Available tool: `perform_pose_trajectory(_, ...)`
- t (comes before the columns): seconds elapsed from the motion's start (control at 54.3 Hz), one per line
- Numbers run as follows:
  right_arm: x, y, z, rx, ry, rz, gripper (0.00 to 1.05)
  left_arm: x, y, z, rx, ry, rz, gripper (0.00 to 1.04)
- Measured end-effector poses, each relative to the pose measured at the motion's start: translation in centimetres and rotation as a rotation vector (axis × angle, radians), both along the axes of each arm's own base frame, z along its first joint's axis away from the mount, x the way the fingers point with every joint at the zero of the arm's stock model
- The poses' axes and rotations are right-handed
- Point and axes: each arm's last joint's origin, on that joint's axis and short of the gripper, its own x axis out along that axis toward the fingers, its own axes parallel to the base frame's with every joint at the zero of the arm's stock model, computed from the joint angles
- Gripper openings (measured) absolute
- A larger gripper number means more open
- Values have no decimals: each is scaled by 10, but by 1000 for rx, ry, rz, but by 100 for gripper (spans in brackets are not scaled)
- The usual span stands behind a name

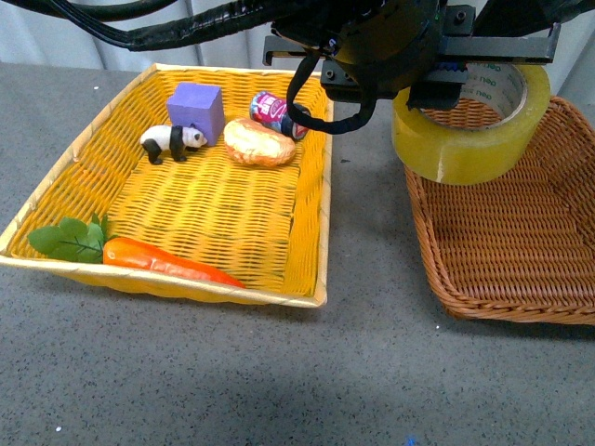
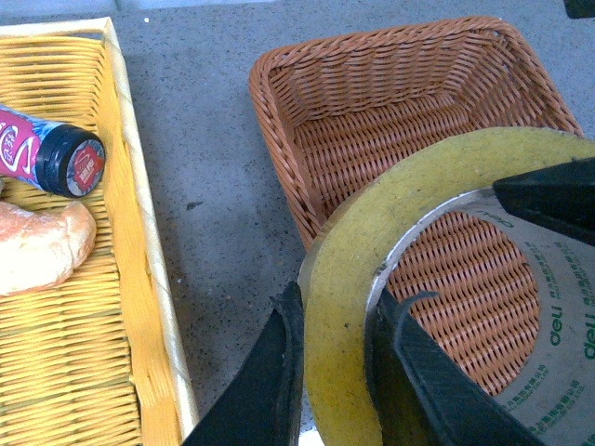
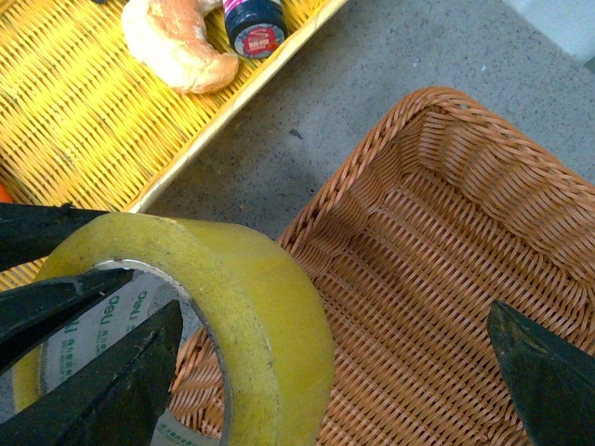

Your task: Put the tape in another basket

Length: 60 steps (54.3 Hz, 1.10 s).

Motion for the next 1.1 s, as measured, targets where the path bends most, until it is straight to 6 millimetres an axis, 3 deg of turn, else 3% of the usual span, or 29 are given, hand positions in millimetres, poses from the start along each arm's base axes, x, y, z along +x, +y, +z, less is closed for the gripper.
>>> perform_pose_trajectory(0.589, 7, -1, -8, -71, 43, 64, 95, 0, 0, 0, 0, 0, 0, 16)
perform_pose_trajectory(0.718, 9, 0, -9, -70, 59, 67, 79, 0, 0, 0, 0, 0, 0, 16)
perform_pose_trajectory(0.976, 5, 9, -12, -80, 86, 127, 25, 0, 0, 0, 0, 0, 1, 16)
perform_pose_trajectory(1.105, 5, 10, -16, -102, 92, 131, 17, 1, -1, 2, -8, -5, 2, 16)
